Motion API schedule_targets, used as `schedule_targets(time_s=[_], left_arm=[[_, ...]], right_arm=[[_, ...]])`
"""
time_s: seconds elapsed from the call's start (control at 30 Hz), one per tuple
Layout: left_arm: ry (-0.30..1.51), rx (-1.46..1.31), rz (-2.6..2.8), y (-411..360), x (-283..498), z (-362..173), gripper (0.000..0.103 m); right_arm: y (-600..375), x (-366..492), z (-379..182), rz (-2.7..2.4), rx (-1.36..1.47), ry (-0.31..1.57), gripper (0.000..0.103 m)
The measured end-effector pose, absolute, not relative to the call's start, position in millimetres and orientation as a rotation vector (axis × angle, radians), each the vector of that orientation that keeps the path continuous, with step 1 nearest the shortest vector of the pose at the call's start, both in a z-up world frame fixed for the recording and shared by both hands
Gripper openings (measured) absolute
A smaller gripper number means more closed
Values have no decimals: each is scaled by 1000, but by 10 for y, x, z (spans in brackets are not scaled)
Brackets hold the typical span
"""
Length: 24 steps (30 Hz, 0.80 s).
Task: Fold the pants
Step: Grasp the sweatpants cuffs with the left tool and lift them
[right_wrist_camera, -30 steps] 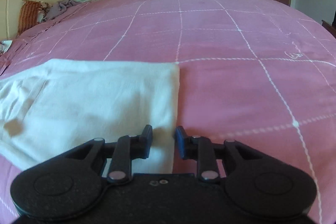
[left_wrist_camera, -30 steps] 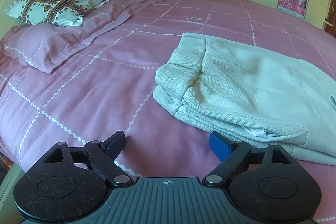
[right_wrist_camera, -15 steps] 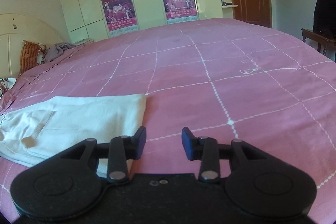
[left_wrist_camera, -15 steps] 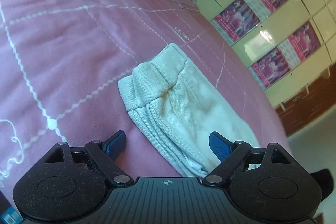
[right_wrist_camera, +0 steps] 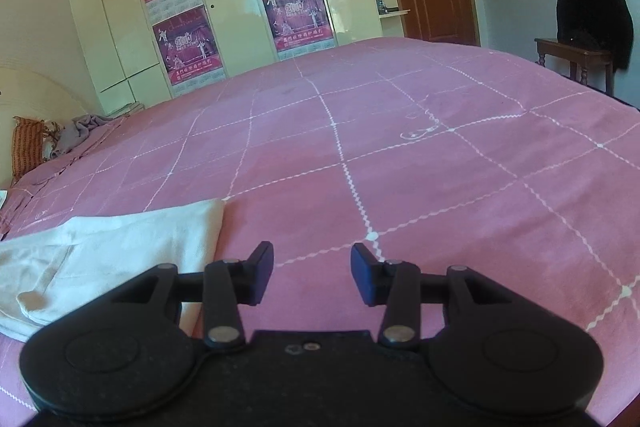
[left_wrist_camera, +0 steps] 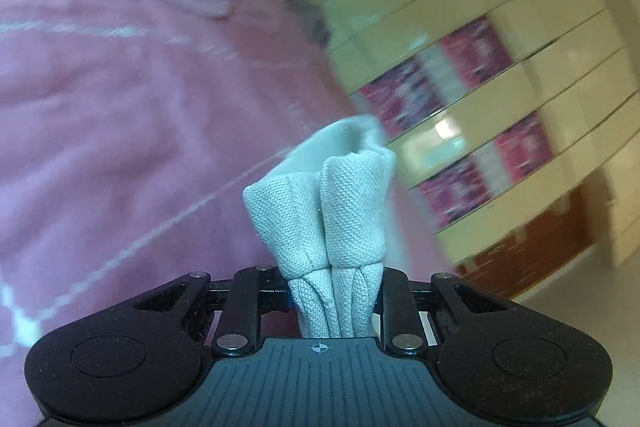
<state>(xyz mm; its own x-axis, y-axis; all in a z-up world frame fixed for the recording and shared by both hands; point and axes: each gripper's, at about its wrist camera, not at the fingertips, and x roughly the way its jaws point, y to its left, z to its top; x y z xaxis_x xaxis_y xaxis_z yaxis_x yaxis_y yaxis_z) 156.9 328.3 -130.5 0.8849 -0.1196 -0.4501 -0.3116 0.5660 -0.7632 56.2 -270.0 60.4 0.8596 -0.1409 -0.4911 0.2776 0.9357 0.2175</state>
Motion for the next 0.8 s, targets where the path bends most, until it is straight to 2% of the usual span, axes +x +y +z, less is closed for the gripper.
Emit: schedule_targets(time_s=[0.07,0.2,0.37,0.43,0.57,0.67,0.7,0.8], left_arm=[[505,-1001,97,3360,1562,-1429,23],[556,-907,132,3236,1715,-1154,23],[446,-704,18,2859,1795,-345,23],[402,-597,-16,2578,1886,-3,23],[361,-343,-151,1878,2137,632,23],[371,-158,-267,1189,2308,862,23],[373,-115,-304,977,2341,887,22],[396,27,-407,306,2412,958,22]], right_arm=[[-2797,587,590,-251,299,499,43],[-3058,582,556,-332,385,471,43],[-3323,489,447,-415,499,433,44],[-3410,466,444,-467,494,405,43],[-3601,432,476,-802,367,367,58],[-3711,400,372,-823,422,368,59],[-3716,400,358,-817,431,363,63],[-3737,413,317,-785,447,353,66]])
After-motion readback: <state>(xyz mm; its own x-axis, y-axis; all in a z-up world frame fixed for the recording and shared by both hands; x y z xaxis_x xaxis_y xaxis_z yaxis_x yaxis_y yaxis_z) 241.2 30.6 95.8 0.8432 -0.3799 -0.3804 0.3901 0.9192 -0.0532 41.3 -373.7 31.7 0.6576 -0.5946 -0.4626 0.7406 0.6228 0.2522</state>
